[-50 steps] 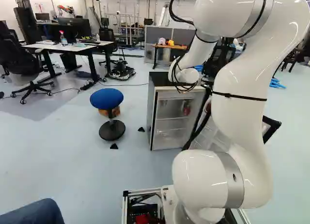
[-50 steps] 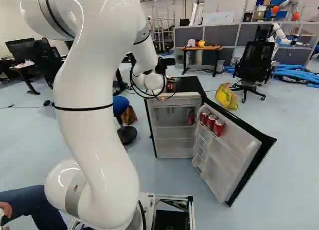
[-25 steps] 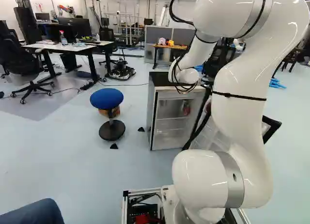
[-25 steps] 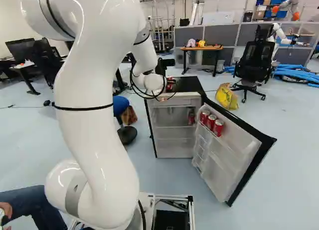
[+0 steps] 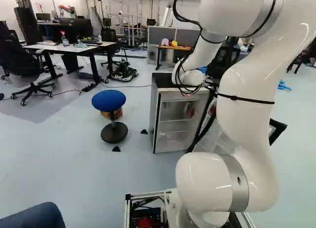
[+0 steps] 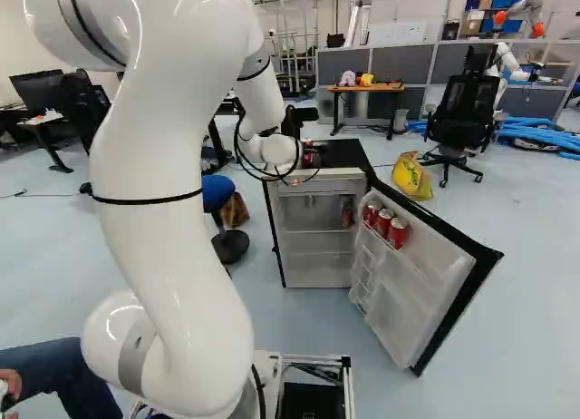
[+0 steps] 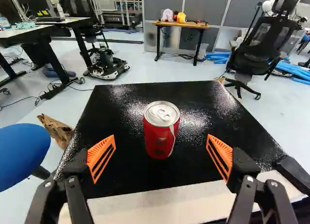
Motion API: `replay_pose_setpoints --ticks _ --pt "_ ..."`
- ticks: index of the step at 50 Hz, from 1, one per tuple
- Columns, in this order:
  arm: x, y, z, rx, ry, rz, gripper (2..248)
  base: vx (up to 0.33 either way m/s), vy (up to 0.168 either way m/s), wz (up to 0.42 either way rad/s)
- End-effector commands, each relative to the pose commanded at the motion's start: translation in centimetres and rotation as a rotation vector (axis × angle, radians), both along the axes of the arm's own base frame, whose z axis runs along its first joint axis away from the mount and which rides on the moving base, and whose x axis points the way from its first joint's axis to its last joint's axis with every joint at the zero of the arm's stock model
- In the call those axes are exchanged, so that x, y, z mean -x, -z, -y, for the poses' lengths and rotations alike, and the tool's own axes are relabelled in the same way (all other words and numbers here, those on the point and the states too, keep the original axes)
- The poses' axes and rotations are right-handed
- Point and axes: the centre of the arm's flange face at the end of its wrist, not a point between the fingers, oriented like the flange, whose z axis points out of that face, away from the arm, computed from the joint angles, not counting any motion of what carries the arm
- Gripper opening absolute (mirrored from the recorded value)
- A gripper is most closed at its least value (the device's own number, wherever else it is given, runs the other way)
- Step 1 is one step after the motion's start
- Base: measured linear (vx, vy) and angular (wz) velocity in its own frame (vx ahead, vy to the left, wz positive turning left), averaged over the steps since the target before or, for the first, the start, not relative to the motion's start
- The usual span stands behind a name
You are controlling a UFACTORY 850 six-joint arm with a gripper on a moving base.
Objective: Grab a drink from the fridge
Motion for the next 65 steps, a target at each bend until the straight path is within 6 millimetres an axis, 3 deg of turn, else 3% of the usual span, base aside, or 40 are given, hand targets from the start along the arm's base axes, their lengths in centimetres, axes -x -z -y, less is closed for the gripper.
replay_pose_setpoints --ticks 28,65 --pt "5.4 -0.4 0.5 -0.004 0.029 -0.021 247 0.0 0.0 0.0" --pt "10.4 -2.5 5.0 -0.026 0.157 -0.122 247 0.0 0.0 0.0"
